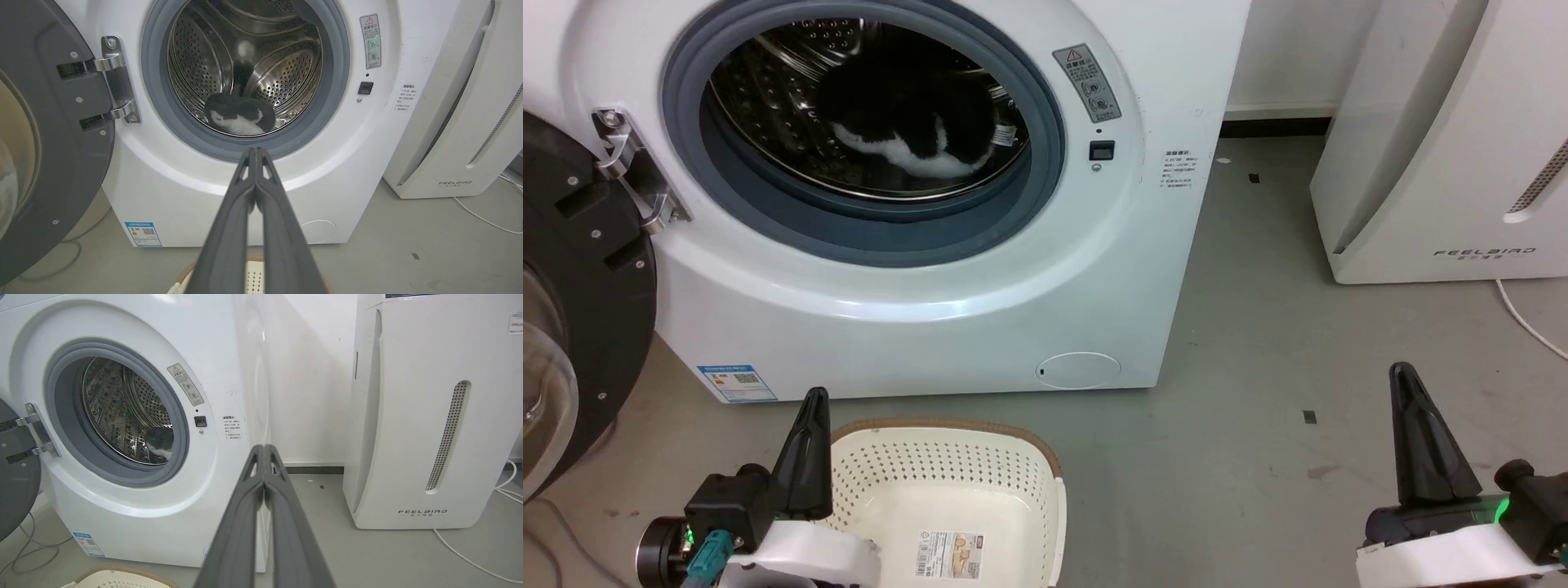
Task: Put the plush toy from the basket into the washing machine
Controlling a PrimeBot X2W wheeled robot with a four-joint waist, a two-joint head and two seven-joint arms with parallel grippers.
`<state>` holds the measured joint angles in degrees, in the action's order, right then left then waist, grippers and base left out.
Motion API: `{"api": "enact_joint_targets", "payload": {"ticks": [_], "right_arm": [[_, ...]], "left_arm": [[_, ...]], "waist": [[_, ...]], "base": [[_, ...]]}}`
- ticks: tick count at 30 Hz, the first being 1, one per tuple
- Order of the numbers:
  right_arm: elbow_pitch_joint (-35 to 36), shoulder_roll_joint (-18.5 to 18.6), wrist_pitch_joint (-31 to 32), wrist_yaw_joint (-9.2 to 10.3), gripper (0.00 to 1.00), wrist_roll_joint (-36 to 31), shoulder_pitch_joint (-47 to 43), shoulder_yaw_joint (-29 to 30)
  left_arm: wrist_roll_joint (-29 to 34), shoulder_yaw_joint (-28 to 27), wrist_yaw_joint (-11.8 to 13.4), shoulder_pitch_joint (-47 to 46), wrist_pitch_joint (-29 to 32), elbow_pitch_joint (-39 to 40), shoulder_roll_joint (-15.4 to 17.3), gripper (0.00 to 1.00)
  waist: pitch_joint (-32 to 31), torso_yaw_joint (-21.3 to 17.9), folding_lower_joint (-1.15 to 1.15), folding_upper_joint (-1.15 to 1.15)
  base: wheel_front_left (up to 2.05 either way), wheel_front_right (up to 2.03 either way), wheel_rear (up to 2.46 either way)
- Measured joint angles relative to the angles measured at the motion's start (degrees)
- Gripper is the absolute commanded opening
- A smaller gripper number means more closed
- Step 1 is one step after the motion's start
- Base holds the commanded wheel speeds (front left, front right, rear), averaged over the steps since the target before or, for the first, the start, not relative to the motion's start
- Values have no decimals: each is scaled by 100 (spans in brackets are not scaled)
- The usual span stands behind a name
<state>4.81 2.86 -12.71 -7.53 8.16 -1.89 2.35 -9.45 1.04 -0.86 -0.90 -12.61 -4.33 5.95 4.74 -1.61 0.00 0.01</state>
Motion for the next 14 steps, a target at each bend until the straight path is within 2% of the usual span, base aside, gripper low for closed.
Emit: {"api": "enact_joint_targets", "payload": {"ticks": [14], "right_arm": [[-65, 0, 175, 0, 0, -92, 4, -35]], "left_arm": [[132, -9, 2, 0, 168, 49, -49, 0]], "waist": [[-66, 22, 0, 0]], "base": [[0, 0, 0]]}}
